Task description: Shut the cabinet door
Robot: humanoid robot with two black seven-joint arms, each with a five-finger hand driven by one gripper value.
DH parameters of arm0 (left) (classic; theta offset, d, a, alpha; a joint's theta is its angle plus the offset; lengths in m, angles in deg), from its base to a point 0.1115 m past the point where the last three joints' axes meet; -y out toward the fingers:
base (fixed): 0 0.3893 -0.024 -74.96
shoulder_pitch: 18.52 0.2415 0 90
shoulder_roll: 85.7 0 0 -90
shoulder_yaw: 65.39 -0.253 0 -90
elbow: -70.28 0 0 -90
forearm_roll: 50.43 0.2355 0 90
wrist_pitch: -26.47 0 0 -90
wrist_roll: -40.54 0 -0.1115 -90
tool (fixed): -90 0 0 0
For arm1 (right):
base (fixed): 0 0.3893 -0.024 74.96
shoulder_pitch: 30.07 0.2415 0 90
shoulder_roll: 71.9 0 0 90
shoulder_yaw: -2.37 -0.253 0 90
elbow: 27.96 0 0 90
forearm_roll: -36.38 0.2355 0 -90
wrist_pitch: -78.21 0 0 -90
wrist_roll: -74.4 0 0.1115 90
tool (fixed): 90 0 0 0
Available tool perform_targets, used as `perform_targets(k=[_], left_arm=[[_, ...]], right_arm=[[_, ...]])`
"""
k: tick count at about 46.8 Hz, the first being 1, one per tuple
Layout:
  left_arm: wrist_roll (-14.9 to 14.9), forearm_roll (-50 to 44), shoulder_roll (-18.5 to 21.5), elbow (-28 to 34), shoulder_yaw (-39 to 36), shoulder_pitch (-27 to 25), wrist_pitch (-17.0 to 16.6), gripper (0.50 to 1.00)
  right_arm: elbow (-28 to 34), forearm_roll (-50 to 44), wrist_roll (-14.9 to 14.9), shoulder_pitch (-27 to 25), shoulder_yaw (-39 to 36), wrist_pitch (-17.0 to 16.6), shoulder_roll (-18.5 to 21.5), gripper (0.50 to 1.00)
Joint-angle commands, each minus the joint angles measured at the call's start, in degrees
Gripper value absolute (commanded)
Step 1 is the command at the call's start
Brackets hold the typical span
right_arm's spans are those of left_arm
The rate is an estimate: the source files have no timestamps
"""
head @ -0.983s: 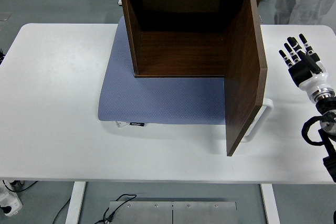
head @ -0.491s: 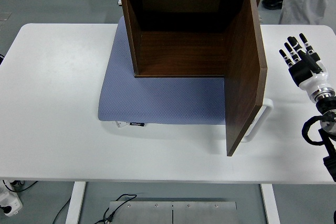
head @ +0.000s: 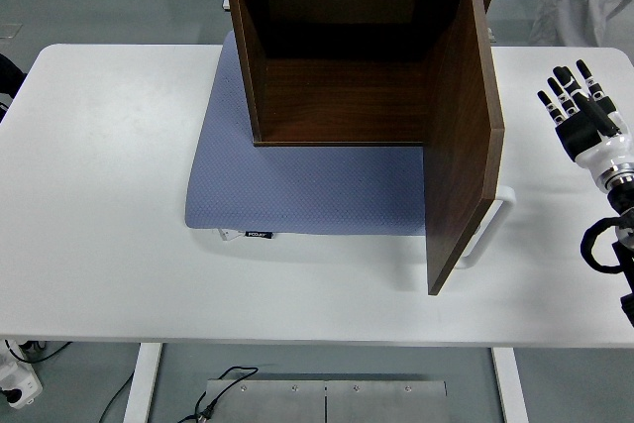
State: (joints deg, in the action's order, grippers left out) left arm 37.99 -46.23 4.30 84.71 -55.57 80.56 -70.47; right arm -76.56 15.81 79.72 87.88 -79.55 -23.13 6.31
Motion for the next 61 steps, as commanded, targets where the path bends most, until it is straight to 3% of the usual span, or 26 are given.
perform_targets(k=[1, 19, 37, 46, 61], left_arm=[[0.0, 0.0, 0.0, 0.1, 0.0, 0.0, 0.0, 1.0], [0.0, 0.1, 0.0, 0.0, 0.0, 0.0, 0.0, 1.0], [0.0, 0.0, 0.0, 0.0, 0.0, 0.0, 0.1, 1.0], [0.0, 0.0, 0.0, 0.1, -0.1, 0.1, 0.1, 1.0], [0.0, 0.0, 0.0, 0.0, -0.1, 0.0, 0.1, 1.0]], right_arm=[[0.0, 0.0, 0.0, 0.0, -0.2, 0.0, -0.6, 1.0], [-0.5, 0.1, -0.3, -0.4, -0.4, -0.3, -2.5, 1.0], [-2.8, 0.4, -0.5, -2.5, -0.4, -2.8, -5.7, 1.0], [-7.5, 0.9, -0.5, -6.7, -0.4, -3.2, -8.0, 1.0], [-12.6, 0.9, -0.4, -15.9, -0.5, -7.8, -11.5, 1.0]])
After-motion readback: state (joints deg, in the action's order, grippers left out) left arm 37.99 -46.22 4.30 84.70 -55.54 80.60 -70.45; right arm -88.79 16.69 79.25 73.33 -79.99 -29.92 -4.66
